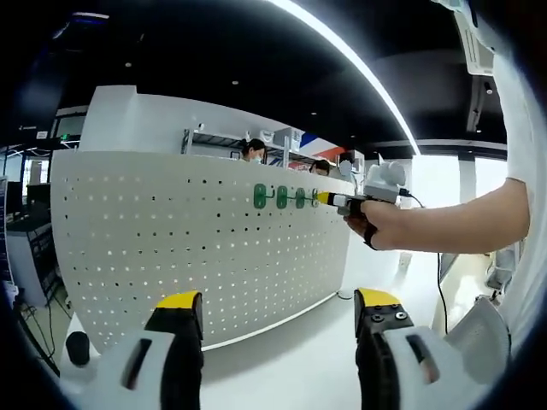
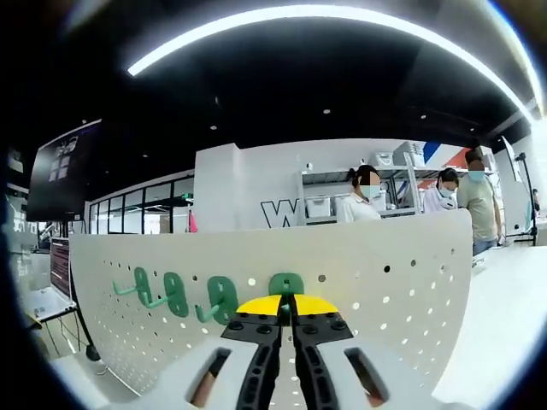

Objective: Insert the hook assembly into the mounting plate slot until the hook locks in place.

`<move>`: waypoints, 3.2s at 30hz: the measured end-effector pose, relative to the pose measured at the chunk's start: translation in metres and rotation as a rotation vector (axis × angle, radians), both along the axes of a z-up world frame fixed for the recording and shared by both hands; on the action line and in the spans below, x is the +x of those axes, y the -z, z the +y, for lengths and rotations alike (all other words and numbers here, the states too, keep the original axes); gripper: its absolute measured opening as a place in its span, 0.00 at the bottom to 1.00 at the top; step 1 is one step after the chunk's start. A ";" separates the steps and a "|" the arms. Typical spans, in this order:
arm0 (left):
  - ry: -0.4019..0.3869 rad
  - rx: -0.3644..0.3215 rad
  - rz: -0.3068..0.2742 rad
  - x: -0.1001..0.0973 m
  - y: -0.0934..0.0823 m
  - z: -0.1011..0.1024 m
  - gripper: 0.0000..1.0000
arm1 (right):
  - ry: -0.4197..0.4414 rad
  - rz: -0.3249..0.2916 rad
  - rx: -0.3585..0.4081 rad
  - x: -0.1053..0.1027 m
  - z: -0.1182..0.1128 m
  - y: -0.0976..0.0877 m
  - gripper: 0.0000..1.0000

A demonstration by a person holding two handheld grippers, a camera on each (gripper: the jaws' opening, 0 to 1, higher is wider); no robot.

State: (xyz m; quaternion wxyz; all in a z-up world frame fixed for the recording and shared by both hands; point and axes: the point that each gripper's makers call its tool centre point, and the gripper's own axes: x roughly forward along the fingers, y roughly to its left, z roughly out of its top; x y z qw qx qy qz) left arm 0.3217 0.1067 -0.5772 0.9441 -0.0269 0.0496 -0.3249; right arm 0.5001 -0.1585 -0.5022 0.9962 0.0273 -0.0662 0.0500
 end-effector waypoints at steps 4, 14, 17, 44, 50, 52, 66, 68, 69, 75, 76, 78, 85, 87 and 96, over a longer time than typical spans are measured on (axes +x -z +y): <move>0.006 -0.002 0.002 0.000 0.002 -0.003 0.74 | -0.018 0.003 0.028 -0.001 0.000 0.000 0.03; 0.004 -0.004 0.013 -0.002 0.006 -0.002 0.74 | -0.051 0.024 0.068 -0.006 0.004 0.006 0.17; 0.005 -0.005 0.011 -0.002 0.005 -0.002 0.74 | -0.059 0.037 0.069 -0.007 0.005 0.010 0.19; 0.025 -0.004 0.006 0.000 0.009 -0.008 0.74 | -0.195 0.037 0.047 -0.039 0.010 0.016 0.22; 0.035 -0.004 0.005 0.000 0.010 -0.010 0.74 | -0.252 0.046 0.075 -0.048 0.014 0.019 0.25; 0.036 -0.004 0.003 0.000 0.010 -0.010 0.74 | -0.268 0.057 0.079 -0.050 0.017 0.021 0.28; 0.032 -0.009 -0.001 -0.003 0.008 -0.010 0.74 | -0.318 0.061 0.101 -0.059 0.023 0.024 0.30; 0.029 -0.009 -0.002 -0.003 0.008 -0.009 0.74 | -0.322 0.059 0.097 -0.061 0.023 0.023 0.29; 0.029 -0.012 -0.001 -0.003 0.008 -0.009 0.74 | -0.324 0.059 0.095 -0.062 0.023 0.023 0.29; 0.032 -0.014 -0.004 -0.004 0.008 -0.012 0.74 | -0.335 0.062 0.043 -0.076 0.020 0.027 0.30; 0.034 -0.014 -0.005 -0.004 0.008 -0.012 0.74 | -0.339 0.062 0.038 -0.078 0.020 0.028 0.30; 0.037 -0.014 -0.007 -0.004 0.008 -0.014 0.74 | -0.342 0.065 0.018 -0.084 0.020 0.030 0.31; 0.046 -0.008 -0.015 -0.004 0.006 -0.017 0.74 | -0.349 0.065 -0.013 -0.101 0.017 0.035 0.34; 0.046 -0.009 -0.017 -0.004 0.006 -0.017 0.74 | -0.350 0.065 -0.016 -0.104 0.015 0.036 0.35; 0.047 -0.007 -0.017 -0.003 0.009 -0.018 0.74 | -0.359 0.073 -0.040 -0.117 0.014 0.042 0.39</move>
